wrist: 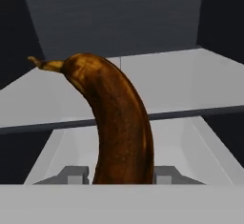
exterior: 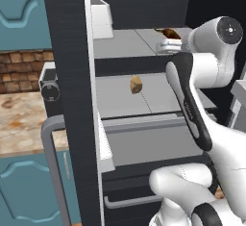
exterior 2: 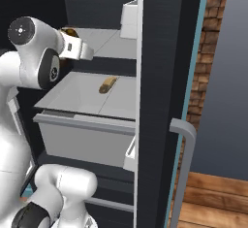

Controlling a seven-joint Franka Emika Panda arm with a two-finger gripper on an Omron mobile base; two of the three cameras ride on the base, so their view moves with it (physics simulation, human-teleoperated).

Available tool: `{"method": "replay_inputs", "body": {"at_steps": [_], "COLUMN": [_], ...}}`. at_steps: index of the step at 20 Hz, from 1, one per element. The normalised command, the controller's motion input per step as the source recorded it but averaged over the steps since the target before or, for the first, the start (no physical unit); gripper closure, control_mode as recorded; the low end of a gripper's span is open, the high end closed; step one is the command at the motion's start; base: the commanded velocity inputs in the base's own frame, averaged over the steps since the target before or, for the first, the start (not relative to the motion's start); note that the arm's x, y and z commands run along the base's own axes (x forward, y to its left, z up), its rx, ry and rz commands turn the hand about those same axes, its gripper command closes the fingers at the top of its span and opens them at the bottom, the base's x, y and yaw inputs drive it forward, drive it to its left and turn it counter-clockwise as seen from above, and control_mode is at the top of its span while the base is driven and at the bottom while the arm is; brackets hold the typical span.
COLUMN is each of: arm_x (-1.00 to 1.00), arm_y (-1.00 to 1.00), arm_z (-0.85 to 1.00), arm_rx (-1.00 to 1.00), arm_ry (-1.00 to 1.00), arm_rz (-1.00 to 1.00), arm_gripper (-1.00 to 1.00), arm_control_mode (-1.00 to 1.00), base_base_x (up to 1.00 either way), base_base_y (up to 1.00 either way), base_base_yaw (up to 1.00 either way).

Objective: Pick up the kiwi and banana from the fridge and place one fruit on each plate on the dining counter.

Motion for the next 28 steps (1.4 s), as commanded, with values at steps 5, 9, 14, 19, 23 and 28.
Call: {"method": "replay_inputs", "body": {"at_steps": [5, 9, 14, 19, 23, 28], "arm_x": [-1.00, -1.00, -0.80, -0.12, -0.46, -0.15], "arm_y": [0.00, 0.00, 0.00, 0.02, 0.00, 0.00], "arm_z": [0.04, 0.01, 0.00, -0.04, -0.07, -0.03], "arm_rx": [0.00, 0.00, 0.00, -0.01, 0.00, 0.00], "arm_ry": [-0.10, -0.07, 0.00, 0.00, -0.06, -0.02], "arm_rz": [0.00, 0.00, 0.00, 0.01, -0.04, -0.04], "arm_gripper": [1.00, 1.00, 1.00, 1.00, 1.00, 1.00], "arm_control_mode": [-1.00, -1.00, -1.00, -1.00, -1.00, 1.00], "base_base_x": [0.00, 0.00, 0.00, 0.00, 0.00, -0.68], "base_base_y": [0.00, 0.00, 0.00, 0.00, 0.00, 0.00], "base_base_yaw": [0.00, 0.00, 0.00, 0.00, 0.00, -0.26]}}
